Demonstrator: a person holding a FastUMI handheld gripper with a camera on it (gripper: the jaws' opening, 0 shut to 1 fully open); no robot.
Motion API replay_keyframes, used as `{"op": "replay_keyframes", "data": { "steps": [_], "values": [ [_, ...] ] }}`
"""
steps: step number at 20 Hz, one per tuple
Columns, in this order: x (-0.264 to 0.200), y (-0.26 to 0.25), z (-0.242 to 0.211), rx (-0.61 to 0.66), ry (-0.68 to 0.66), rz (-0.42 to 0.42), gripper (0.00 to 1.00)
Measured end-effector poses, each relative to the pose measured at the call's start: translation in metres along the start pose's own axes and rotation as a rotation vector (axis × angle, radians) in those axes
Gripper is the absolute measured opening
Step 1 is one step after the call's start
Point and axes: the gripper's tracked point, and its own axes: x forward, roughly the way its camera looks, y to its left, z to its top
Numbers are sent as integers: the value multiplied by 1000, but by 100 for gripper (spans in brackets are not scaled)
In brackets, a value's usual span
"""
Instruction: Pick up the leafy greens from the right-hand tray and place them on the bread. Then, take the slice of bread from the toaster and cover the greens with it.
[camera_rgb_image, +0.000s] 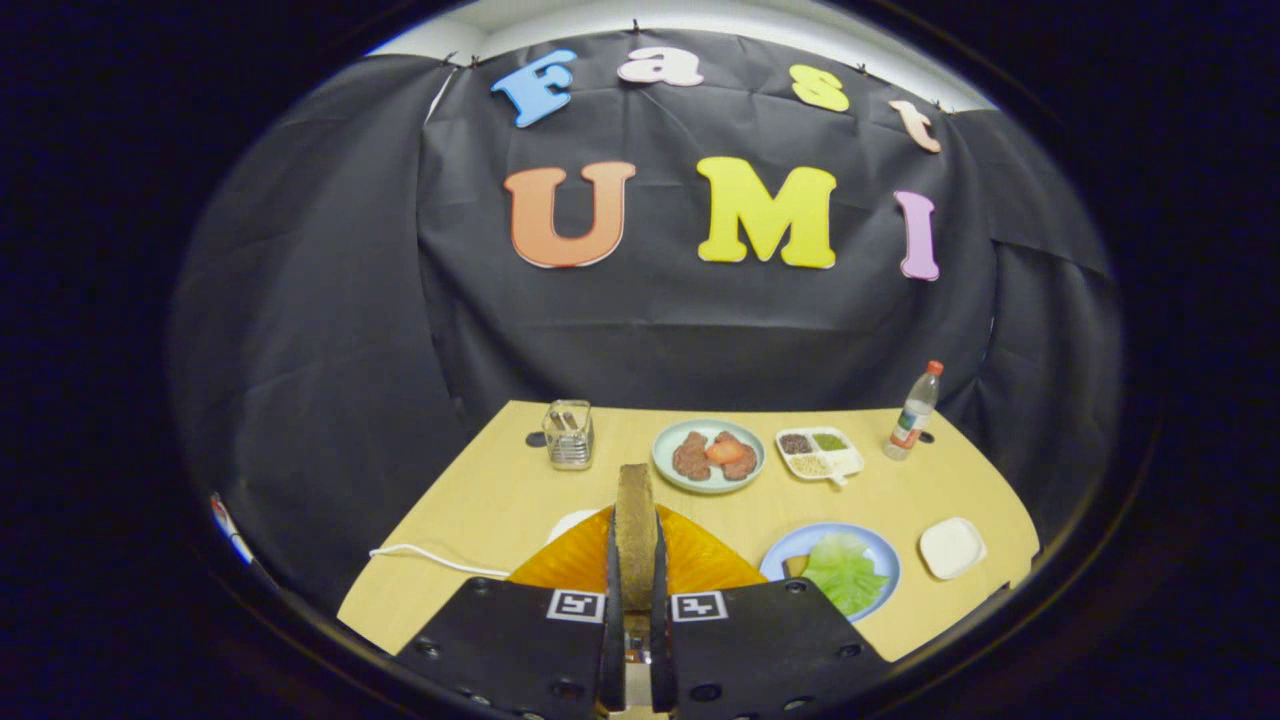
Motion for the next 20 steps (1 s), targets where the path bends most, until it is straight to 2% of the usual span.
{"op": "replay_keyframes", "data": {
  "steps": [4,8,14,20],
  "values": [
    [-26,-16,34,37,-74,8,10],
    [-28,-63,41,70,-97,-40,10],
    [9,-145,-4,93,-34,-145,10],
    [55,-200,-65,132,64,-200,10]
  ]
}}
